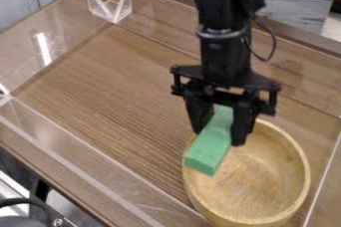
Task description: Remove the green block from inside the brown bowl and put it on the table
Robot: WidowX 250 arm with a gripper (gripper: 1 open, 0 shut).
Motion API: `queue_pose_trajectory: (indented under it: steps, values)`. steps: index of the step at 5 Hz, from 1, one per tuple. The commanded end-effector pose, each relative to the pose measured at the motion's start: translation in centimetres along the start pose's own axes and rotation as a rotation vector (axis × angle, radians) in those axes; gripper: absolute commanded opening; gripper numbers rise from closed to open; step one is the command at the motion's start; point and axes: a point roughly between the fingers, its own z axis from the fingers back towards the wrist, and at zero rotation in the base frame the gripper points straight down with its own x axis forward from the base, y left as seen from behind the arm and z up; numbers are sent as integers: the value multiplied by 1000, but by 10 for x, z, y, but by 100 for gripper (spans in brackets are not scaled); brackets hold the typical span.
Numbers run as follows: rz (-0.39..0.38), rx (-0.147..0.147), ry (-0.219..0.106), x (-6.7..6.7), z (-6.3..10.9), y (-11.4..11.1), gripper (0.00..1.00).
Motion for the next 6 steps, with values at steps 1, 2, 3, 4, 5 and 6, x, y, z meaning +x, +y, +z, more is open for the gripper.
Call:
queue_pose_trajectory:
  steps: [1, 2, 3, 4, 5, 6]
  values:
    - [-17, -29, -80, 9, 25, -1, 0]
    - [-17, -37, -91, 11, 30, 2, 0]
    - [-19, -44, -96, 12, 32, 5, 0]
    - [-24, -51, -103, 13, 34, 8, 0]
    - [-33, -57, -110, 15, 35, 10, 0]
    - [-42, -63, -118, 16, 36, 12, 0]
